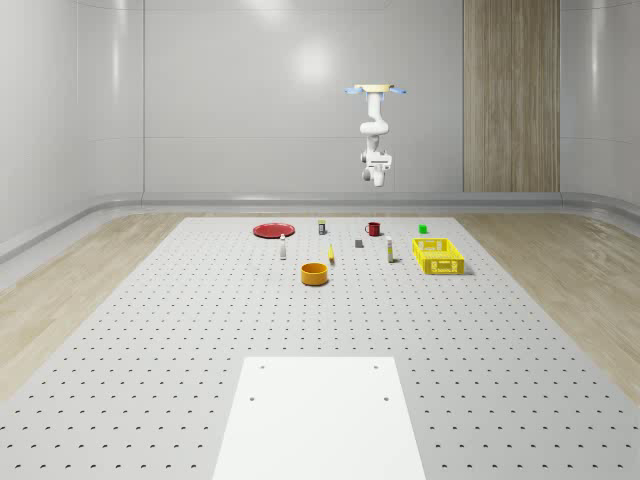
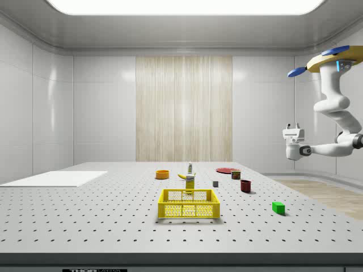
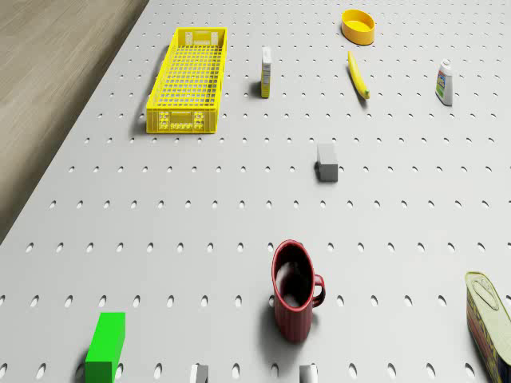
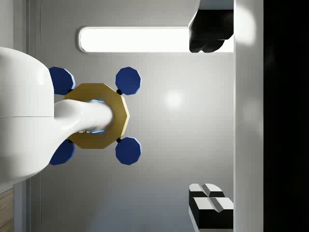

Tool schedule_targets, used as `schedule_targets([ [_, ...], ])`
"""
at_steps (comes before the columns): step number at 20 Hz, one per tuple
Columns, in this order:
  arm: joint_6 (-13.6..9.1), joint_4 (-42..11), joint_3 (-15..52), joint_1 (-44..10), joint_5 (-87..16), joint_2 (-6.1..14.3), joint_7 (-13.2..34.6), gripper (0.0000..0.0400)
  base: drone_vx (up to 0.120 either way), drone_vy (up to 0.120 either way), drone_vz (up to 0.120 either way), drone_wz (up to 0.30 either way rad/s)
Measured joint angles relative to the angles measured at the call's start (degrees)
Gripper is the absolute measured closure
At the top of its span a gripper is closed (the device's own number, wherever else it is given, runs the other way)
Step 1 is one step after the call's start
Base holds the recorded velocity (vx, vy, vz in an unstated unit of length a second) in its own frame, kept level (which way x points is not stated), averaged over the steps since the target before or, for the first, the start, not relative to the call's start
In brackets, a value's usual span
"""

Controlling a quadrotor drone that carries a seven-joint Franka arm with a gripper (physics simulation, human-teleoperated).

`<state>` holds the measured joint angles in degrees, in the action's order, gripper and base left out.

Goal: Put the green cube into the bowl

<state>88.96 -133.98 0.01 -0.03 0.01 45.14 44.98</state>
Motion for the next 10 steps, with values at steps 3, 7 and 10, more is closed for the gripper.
schedule_targets([
  [3, -3.05, 3.62, 0.04, -0.09, 0.03, -0.43, -0.05, 0.0000, 0.040, 0.120, 0.000, 0.000],
  [7, -6.37, 8.55, 0.09, -0.18, 0.07, -1.86, -0.10, 0.0000, 0.120, 0.120, 0.000, 0.000],
  [10, -8.32, 11.83, 0.13, -0.23, 0.09, -3.06, -0.12, 0.0000, 0.120, 0.120, 0.000, 0.000],
])
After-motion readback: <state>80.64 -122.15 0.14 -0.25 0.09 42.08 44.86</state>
